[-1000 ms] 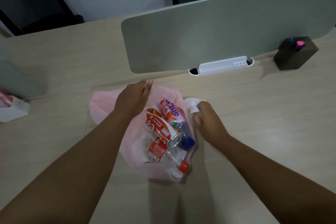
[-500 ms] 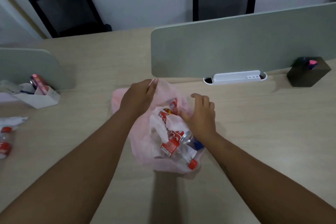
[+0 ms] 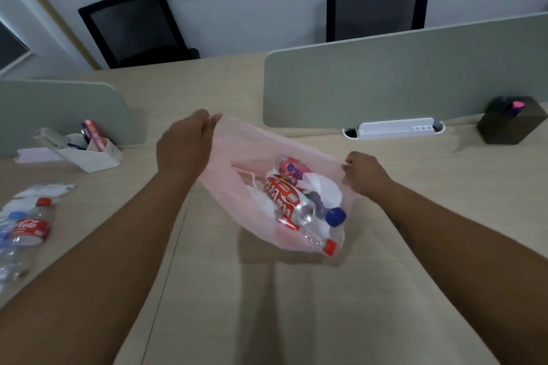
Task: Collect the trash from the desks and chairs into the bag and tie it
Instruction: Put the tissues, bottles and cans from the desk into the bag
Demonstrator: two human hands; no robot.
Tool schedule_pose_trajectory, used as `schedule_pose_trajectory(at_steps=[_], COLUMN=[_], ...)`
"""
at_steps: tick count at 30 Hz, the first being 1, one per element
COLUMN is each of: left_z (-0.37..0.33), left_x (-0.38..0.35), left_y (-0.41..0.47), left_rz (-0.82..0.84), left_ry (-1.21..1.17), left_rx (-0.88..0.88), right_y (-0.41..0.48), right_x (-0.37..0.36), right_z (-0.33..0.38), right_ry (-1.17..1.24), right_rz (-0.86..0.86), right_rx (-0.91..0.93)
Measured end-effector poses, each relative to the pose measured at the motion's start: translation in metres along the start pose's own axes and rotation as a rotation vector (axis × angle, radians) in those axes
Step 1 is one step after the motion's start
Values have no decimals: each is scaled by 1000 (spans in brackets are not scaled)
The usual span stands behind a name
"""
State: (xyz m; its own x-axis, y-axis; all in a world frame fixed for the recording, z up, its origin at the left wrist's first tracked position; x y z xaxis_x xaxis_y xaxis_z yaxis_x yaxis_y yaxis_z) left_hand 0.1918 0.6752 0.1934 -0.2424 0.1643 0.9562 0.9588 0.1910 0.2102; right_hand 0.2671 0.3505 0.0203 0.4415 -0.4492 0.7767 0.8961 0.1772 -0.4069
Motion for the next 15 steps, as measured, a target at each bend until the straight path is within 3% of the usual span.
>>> schedule_pose_trajectory(at_steps=[3, 6, 9, 13, 15], left_z=[1, -2, -8, -15, -21], left_x=[41, 31, -20, -76, -57], left_y=[15, -5, -37, -36, -11], left_rz=[-125, -129, 88, 668, 709], left_ry=[-138, -205, -110, 17, 136], left_rx=[63, 54, -40, -155, -153], right_y=[-31, -55, -52, -60, -61], right_x=[63, 60, 12, 1, 33], right_z=[33, 22, -19, -36, -25], right_ry=[215, 214, -33, -465, -496], right_rz=[-320, -381, -89, 376, 408], right_rx=[95, 75, 22, -21, -69])
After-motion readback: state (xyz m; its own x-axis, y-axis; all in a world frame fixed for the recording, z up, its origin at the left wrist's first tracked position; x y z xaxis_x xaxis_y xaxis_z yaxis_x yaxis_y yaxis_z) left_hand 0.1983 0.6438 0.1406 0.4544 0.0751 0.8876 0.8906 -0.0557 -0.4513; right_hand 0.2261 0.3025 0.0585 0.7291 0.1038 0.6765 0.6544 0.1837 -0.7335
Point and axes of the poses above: each hand's wrist, its own y-axis towards the middle knuckle, its own x-axis out of the back of the hand, z = x × y, the point moved 9 cm from there along y, towards the middle knuckle, and after that the axes turned 15 degrees about z, right-handed, at the moved point
